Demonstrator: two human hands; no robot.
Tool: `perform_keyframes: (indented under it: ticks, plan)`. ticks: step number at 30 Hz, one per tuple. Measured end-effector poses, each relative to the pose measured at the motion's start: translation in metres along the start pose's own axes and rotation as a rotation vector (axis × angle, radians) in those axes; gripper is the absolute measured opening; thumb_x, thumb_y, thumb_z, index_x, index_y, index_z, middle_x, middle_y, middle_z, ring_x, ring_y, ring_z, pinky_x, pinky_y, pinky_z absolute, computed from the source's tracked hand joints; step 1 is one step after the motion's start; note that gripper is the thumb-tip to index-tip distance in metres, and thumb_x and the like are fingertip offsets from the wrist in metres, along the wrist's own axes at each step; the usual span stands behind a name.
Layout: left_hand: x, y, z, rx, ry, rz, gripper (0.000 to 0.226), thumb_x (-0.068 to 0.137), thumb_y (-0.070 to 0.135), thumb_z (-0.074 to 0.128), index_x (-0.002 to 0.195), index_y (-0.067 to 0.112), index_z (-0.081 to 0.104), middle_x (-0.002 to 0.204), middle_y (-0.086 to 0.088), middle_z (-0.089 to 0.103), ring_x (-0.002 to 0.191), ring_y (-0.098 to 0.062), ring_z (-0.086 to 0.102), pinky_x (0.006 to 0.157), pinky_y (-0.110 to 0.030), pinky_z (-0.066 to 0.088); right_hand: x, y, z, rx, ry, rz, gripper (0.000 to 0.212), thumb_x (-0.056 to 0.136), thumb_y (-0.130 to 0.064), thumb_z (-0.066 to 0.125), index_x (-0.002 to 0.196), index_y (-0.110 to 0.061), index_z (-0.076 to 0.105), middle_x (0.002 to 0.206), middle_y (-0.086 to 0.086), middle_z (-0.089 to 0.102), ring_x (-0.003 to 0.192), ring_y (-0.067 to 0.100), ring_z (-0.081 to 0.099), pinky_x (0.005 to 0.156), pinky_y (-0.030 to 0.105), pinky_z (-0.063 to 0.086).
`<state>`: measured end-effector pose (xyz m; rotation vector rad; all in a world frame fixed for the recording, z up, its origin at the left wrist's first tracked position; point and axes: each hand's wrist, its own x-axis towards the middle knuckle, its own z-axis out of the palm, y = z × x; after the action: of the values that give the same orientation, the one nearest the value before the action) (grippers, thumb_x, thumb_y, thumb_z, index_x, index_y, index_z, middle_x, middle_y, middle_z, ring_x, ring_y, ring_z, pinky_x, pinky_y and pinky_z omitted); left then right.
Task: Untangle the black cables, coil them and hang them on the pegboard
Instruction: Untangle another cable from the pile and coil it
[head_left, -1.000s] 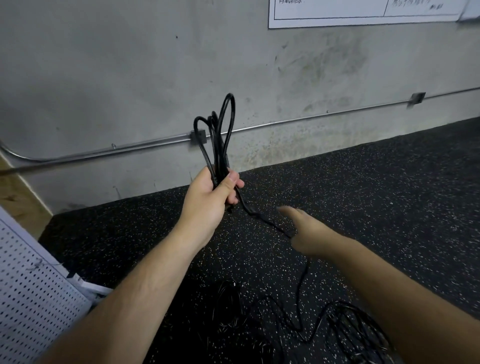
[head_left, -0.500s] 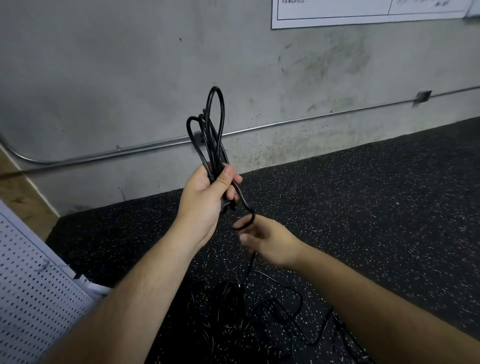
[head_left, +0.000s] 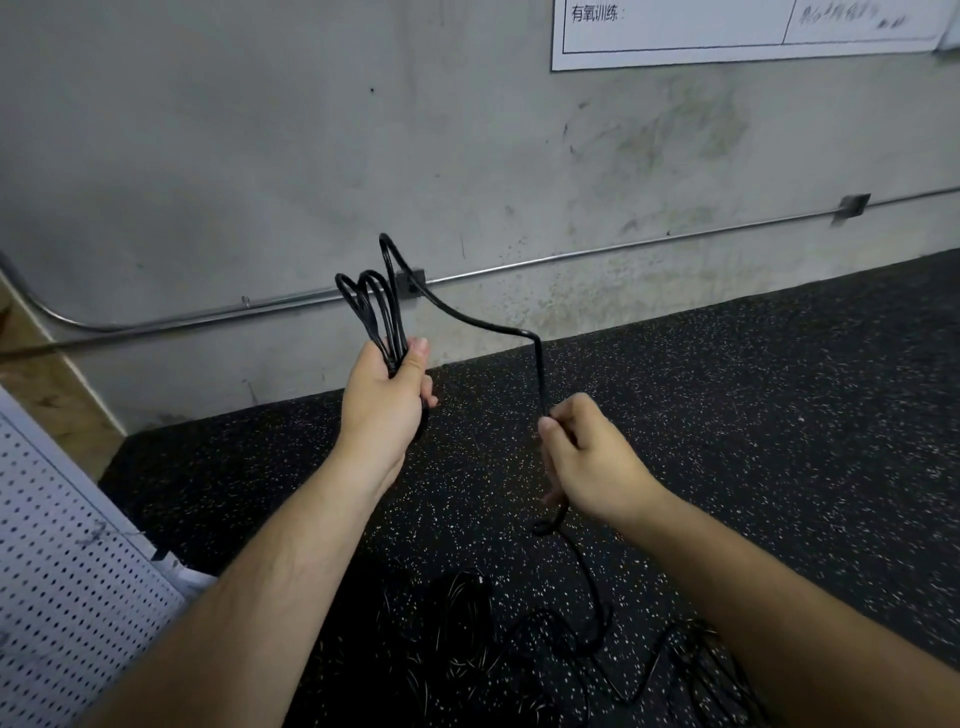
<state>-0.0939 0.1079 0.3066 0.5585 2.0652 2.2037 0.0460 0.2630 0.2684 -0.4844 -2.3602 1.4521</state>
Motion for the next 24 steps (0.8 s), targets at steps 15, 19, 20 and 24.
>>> perform_keyframes:
  ticks: [15,19,20,24]
  plan:
    - [-0.013,0.010,0.008,-0.129,-0.201,0.010,0.013,0.104,0.019,0.055,0.095,0.013,0.061,0.080,0.001,0.067,0.064,-0.015,0.060,0.064,-0.032,0.047,-0.010,-0.034,-0.023,-0.865,-0.427,-0.215,0.019,0.101,-0.036,0.053,0.096,-0.026,0.068,0.089,-0.008,0.069,0.084,0.016,0.062,0.076,0.034,0.055]
    - [-0.021,0.011,0.012,0.048,-0.388,-0.009,0.011,0.104,0.020,0.053,0.107,0.011,0.059,0.093,-0.005,0.076,0.082,-0.022,0.074,0.072,-0.033,0.058,-0.010,-0.051,-0.024,-0.814,-0.352,-0.484,0.019,0.103,-0.040,0.051,0.099,-0.032,0.069,0.093,-0.011,0.070,0.087,0.013,0.063,0.078,0.033,0.053]
    - [-0.024,0.011,0.014,0.084,-0.435,-0.019,0.013,0.103,0.023,0.054,0.108,0.012,0.059,0.093,-0.005,0.077,0.083,-0.021,0.074,0.077,-0.035,0.059,-0.009,-0.055,-0.027,-0.794,-0.281,-0.533,0.023,0.103,-0.044,0.050,0.098,-0.032,0.069,0.091,-0.011,0.069,0.085,0.012,0.063,0.075,0.033,0.053]
    - [-0.031,0.011,0.016,0.061,-0.585,-0.101,0.032,0.094,0.040,0.057,0.109,0.013,0.056,0.076,-0.005,0.069,0.059,-0.025,0.063,0.064,-0.033,0.053,-0.005,-0.063,-0.037,-0.801,-0.026,-0.493,0.050,0.088,-0.073,0.039,0.091,-0.031,0.066,0.079,-0.014,0.057,0.073,0.010,0.057,0.063,0.030,0.047]
